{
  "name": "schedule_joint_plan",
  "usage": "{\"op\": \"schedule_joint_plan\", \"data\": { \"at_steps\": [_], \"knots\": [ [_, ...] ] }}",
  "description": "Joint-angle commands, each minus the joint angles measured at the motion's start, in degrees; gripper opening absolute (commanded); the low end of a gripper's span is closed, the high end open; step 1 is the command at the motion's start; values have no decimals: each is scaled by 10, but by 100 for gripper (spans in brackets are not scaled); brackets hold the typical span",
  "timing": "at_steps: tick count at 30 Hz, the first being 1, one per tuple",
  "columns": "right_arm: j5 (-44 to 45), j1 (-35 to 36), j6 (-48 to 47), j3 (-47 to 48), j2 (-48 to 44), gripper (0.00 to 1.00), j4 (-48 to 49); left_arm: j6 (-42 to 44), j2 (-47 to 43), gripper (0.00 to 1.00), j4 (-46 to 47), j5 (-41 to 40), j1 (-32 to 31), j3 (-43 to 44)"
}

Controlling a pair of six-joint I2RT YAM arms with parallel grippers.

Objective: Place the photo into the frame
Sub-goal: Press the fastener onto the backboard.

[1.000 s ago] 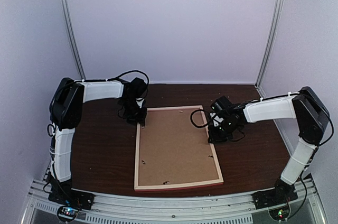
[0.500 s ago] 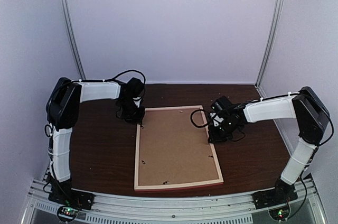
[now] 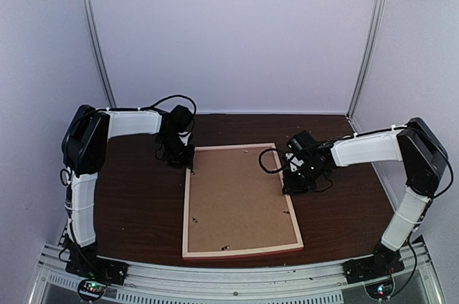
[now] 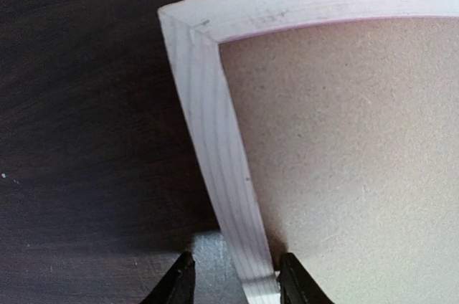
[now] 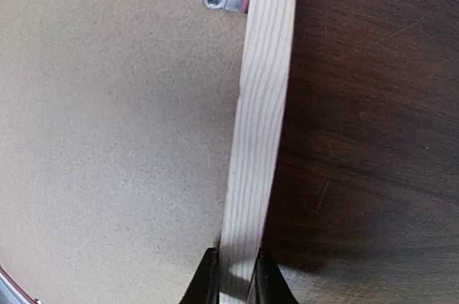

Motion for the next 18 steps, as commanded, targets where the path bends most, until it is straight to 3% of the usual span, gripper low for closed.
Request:
{"op": "schedule_joint_plan", "data": {
  "at_steps": [1, 18],
  "knots": [
    [1, -1, -22, -28, 33, 4, -20, 14, 49, 43, -5, 37, -13, -17],
    [0, -1, -21, -31, 36, 4, -16, 17, 52, 52, -6, 55, -17, -19]
  ]
}}
